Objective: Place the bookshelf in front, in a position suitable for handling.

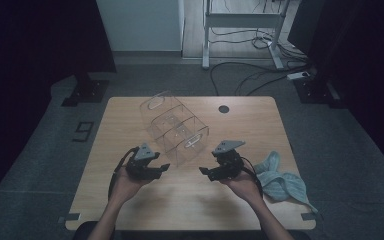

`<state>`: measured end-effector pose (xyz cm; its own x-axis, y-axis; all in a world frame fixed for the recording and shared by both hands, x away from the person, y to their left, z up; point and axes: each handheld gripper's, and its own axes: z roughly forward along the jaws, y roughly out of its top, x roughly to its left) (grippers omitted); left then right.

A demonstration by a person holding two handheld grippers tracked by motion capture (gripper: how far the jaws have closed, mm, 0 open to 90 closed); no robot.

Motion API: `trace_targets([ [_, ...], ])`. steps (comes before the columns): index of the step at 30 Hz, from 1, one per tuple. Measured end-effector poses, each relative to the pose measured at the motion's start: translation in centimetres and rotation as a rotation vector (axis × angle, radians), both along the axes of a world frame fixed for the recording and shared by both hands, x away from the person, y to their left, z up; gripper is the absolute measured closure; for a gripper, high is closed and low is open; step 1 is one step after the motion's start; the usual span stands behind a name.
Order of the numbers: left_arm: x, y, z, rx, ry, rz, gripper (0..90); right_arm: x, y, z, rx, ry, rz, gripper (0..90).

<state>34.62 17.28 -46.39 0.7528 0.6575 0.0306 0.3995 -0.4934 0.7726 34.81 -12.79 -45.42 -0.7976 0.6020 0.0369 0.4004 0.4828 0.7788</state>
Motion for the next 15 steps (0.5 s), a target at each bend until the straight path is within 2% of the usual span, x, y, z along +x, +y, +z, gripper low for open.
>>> trace_targets([
  [2,0.4,-1.0,0.3,-0.003,0.0,-0.006,47.6,-0.1,-0.4,0.0,0.001,-0.001,-0.01,21.9],
  [6,0.9,-2.6,0.9,0.007,-0.022,0.002,53.2,-0.2,-1.0,-0.2,0.0,0.0,-0.021,22.4],
  [11,1.3,-3.3,1.1,0.001,-0.016,0.002,59.7,-0.2,-1.5,-0.3,-0.003,0.005,-0.028,23.0],
  [13,1.4,-3.6,1.1,-0.002,-0.013,-0.008,66.0,-0.2,-1.6,-0.3,-0.004,0.004,-0.031,23.1],
  [15,1.4,-4.0,1.2,0.001,-0.015,-0.01,66.7,-0.2,-1.8,-0.4,-0.008,0.007,-0.031,23.3],
])
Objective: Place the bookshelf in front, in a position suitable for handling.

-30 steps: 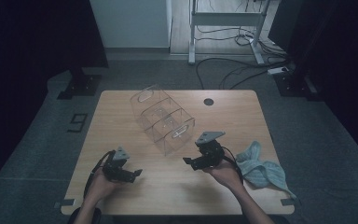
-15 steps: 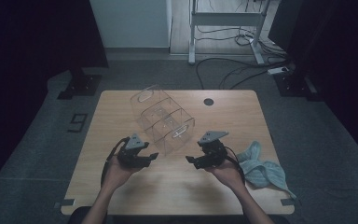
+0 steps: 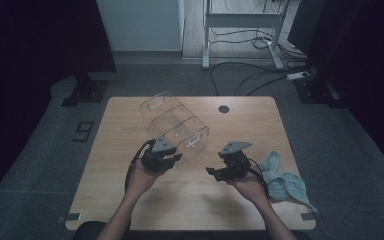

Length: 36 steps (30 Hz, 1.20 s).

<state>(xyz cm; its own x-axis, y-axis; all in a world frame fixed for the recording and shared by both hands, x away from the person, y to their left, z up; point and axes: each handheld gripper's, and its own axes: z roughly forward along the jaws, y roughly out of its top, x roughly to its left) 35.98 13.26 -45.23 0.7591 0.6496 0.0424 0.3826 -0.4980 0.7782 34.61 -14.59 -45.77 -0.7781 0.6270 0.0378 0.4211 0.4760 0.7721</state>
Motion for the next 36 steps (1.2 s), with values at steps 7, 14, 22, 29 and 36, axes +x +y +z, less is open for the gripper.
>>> trace_targets([
  [7,-0.2,-1.2,0.1,0.0,0.018,-0.045,65.0,0.0,-0.5,0.2,0.004,-0.003,-0.006,23.7],
  [14,-0.7,-4.0,0.1,0.007,0.014,-0.115,61.8,-0.1,-1.5,0.8,0.022,-0.013,-0.031,23.8],
  [22,-1.2,-3.9,0.7,0.022,-0.009,-0.099,43.4,0.1,-2.5,0.8,0.028,-0.012,-0.057,23.6],
  [29,-1.3,0.2,0.7,-0.019,0.007,-0.029,29.8,0.1,-1.6,0.9,0.034,-0.016,-0.052,19.8],
  [36,-1.9,5.0,-0.7,-0.019,0.028,0.057,20.0,0.5,0.5,0.7,0.039,-0.012,-0.038,16.8],
])
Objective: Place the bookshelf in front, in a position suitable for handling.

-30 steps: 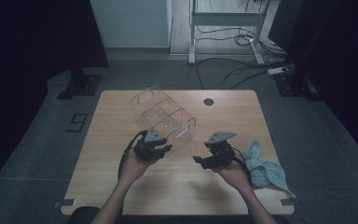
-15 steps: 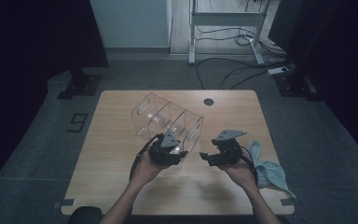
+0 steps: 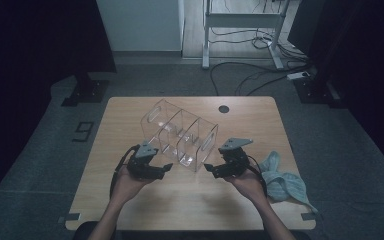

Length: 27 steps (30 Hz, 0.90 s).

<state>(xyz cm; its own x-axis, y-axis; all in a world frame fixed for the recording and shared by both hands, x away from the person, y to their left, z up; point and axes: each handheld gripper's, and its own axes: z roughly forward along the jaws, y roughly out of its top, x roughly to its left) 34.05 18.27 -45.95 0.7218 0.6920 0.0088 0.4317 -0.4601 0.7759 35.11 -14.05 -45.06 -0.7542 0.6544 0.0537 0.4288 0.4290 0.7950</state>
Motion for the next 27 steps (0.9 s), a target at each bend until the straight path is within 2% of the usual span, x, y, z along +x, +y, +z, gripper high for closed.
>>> trace_targets([
  [1,-0.2,1.1,-0.5,0.0,0.007,0.02,19.4,0.2,0.7,0.0,-0.004,-0.007,-0.002,16.6],
  [2,-0.2,1.1,-0.5,0.0,0.007,0.02,18.9,0.2,0.7,0.0,-0.004,-0.007,-0.002,16.6],
  [3,-0.3,2.0,-0.9,0.0,0.012,0.039,18.8,0.4,1.4,0.0,-0.005,-0.01,-0.004,16.3],
  [8,-0.5,3.1,-0.9,-0.008,0.014,0.063,18.8,1.0,3.0,0.2,-0.02,-0.024,-0.027,15.1],
  [13,-0.5,3.1,-0.9,-0.004,0.007,0.06,18.8,1.5,4.0,0.2,-0.047,-0.031,-0.064,14.9],
  [16,-0.5,2.8,-1.2,0.02,0.006,0.049,18.8,1.8,4.3,0.0,-0.044,-0.029,-0.088,14.8],
  [22,-0.4,2.9,-1.6,0.037,0.013,0.051,18.9,2.3,4.4,-0.6,-0.075,-0.047,-0.138,17.4],
  [27,-0.3,3.1,-1.7,0.023,0.032,0.057,20.8,2.6,3.9,-0.9,-0.069,-0.039,-0.149,17.0],
])
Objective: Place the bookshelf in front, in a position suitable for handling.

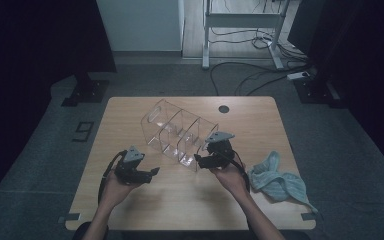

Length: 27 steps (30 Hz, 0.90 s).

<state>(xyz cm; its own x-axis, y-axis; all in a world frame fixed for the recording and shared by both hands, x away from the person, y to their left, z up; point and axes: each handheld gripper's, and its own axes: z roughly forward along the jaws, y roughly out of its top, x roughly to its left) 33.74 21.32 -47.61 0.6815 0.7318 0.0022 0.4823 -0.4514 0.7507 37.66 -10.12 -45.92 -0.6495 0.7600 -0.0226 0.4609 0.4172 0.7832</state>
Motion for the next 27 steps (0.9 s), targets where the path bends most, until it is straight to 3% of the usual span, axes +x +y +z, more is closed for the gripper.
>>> trace_targets([
  [9,0.1,0.4,0.0,0.01,-0.01,0.012,20.9,0.6,-2.4,0.1,-0.033,-0.011,-0.069,21.0],
  [14,0.2,0.5,-0.1,0.012,-0.009,0.015,20.9,1.1,-3.7,-0.1,-0.019,-0.005,-0.111,22.0],
  [18,0.3,0.5,-0.2,0.019,-0.008,0.013,21.0,1.2,-3.3,0.2,0.011,-0.017,-0.106,25.7],
  [22,0.3,0.5,-0.2,0.023,-0.011,0.013,21.0,1.4,-2.5,0.5,0.011,-0.029,-0.086,30.3],
  [27,0.3,0.5,-0.2,0.028,-0.01,0.011,21.1,1.9,-1.6,0.8,0.012,-0.026,-0.105,45.4],
])
